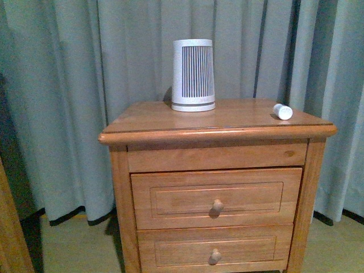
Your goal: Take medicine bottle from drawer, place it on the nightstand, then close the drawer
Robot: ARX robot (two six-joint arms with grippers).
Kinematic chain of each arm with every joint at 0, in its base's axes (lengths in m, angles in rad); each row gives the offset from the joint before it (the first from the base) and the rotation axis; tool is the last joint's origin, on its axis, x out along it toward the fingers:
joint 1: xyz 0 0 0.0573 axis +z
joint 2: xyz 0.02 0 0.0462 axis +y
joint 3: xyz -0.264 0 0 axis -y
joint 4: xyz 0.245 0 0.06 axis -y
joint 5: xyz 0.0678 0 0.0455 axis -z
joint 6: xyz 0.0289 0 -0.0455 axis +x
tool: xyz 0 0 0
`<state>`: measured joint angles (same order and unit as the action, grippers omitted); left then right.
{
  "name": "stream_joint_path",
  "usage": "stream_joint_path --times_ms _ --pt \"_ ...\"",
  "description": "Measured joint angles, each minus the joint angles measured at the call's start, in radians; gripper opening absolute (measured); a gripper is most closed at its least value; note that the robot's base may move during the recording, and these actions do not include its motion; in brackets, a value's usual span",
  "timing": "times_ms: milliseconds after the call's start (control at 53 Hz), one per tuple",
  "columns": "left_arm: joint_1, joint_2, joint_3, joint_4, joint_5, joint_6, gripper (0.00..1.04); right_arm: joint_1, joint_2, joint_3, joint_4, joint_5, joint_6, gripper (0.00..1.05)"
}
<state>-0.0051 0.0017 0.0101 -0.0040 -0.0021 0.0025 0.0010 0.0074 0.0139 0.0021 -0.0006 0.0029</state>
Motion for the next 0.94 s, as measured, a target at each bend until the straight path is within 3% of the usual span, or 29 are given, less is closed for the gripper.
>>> stream_joint_path --times_ms 283,943 --pt "0.0 0.0 0.0 0.0 0.0 0.0 0.98 0.0 0.0 0.0 0.0 0.0 0.0 0.99" --pt "0.0 0.0 0.0 0.0 0.0 0.0 0.98 0.0 0.0 0.0 0.0 0.0 0.0 0.98"
